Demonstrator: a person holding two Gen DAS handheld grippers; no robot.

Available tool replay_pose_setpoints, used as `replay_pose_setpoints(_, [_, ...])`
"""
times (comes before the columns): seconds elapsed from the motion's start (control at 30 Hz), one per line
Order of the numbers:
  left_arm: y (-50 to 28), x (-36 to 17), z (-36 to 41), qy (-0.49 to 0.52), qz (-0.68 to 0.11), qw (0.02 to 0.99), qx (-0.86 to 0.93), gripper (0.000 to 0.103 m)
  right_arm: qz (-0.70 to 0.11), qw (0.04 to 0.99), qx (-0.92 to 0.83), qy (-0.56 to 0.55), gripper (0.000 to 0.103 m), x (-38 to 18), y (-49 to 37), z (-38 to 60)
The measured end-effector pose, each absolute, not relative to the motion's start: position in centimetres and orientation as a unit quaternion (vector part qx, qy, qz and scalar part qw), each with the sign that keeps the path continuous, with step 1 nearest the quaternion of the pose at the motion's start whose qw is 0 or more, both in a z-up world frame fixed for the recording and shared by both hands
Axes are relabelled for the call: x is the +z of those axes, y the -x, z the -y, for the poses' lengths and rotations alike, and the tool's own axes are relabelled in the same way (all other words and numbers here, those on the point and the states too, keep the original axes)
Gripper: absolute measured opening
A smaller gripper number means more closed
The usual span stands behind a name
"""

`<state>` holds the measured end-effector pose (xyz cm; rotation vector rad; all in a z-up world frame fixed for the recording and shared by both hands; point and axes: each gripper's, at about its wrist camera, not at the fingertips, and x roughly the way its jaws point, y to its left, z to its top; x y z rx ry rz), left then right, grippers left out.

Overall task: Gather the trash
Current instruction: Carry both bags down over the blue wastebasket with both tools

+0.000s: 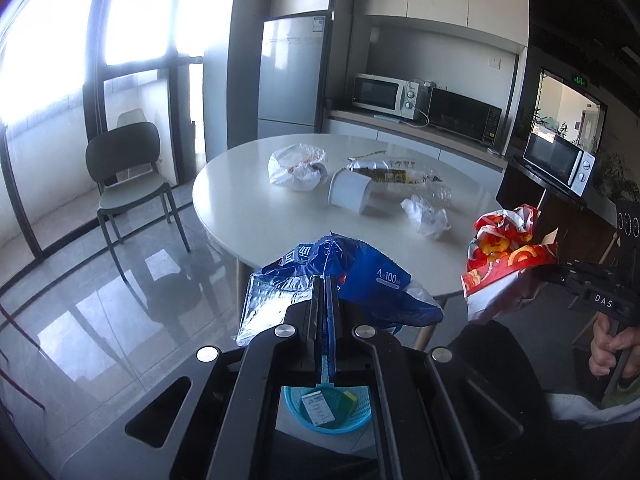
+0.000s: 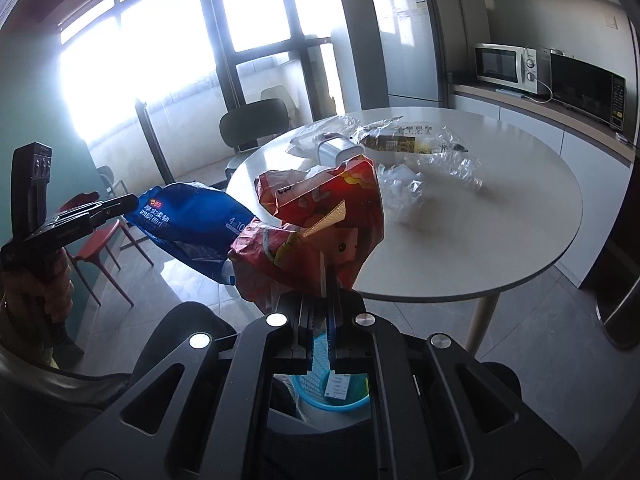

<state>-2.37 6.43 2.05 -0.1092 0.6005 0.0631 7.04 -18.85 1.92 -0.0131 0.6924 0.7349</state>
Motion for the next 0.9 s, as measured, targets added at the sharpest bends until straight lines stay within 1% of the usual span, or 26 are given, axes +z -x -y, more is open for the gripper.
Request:
replay_pose_setpoints(0.23, [2.7, -2.8, -6.2, 0.064, -0.355, 0.933, 0.02, 0.001, -0.363, 0.863, 0.351, 0.031, 0.004, -0.8, -5.7, 18.1])
replay_pose_setpoints(0.43, [1.9, -6.6, -6.2, 0.079, -0.389, 0.918, 0.017, 0.001, -0.39, 0.849, 0.352, 0.048, 0.004, -3.7, -5.2, 16.5])
replay_pose_setpoints(0.67, [0.1, -11.4, -6.5, 0.09, -0.428, 0.899, 0.02, 0.0, -0.437, 0.831, 0.341, 0.048, 0.004, -7.7, -6.4, 15.8])
replay_pose_setpoints(0.9, [-2.4, -15.2, -6.9, 0.095, -0.457, 0.884, 0.026, 0.0, -0.473, 0.82, 0.318, 0.056, 0.004, -12.3, -7.9, 14.2])
